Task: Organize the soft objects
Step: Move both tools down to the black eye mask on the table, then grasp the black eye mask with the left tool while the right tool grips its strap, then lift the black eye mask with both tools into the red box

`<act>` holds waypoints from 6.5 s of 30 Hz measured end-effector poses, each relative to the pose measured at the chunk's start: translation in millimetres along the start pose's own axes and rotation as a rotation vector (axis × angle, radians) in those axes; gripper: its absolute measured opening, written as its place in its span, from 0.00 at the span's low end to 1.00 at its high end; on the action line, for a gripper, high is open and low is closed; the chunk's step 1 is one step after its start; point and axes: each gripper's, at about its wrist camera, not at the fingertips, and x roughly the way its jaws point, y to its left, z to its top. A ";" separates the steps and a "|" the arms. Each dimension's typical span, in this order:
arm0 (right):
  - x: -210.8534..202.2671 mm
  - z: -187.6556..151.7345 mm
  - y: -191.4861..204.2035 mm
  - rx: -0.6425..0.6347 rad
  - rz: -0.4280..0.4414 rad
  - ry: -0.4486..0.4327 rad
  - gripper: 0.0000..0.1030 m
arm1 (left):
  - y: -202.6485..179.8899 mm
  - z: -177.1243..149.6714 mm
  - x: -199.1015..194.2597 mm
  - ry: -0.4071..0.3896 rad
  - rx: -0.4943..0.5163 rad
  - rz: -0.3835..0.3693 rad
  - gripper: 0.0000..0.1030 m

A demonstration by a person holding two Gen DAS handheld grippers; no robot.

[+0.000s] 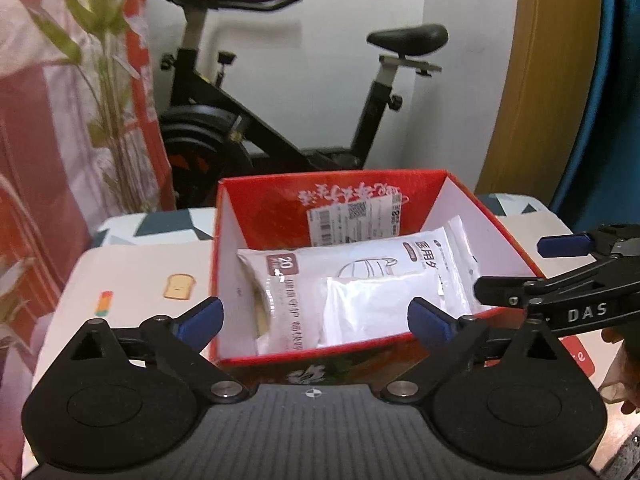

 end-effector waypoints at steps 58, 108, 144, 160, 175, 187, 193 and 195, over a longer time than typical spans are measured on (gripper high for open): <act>8.9 -158.3 -26.6 0.232 0.121 0.024 0.60 | 14.8 -129.2 0.8 0.180 -0.262 0.094 0.99; 9.5 -167.9 -34.8 0.234 0.112 -0.019 0.16 | 27.8 -124.0 44.3 0.129 -0.395 -0.035 0.17; 13.1 -166.9 -34.3 0.327 0.238 0.026 0.19 | 26.9 -139.6 29.8 0.121 -0.341 0.046 0.13; -26.6 -150.0 -23.1 0.178 0.187 -0.154 0.04 | 19.9 -123.1 -12.1 -0.079 -0.324 0.053 0.10; -72.1 -105.0 -17.0 0.068 0.194 -0.363 0.03 | 18.6 -84.0 -56.0 -0.295 -0.276 0.021 0.10; -80.2 -51.3 -16.7 -0.024 0.140 -0.472 0.03 | 12.7 -43.6 -54.1 -0.349 -0.244 -0.001 0.10; -53.8 -30.5 -22.9 0.000 0.108 -0.444 0.03 | 15.2 -17.7 -24.1 -0.314 -0.264 -0.022 0.10; -41.1 -21.7 -26.9 0.021 0.095 -0.426 0.03 | 16.7 -11.1 -8.0 -0.288 -0.262 -0.027 0.10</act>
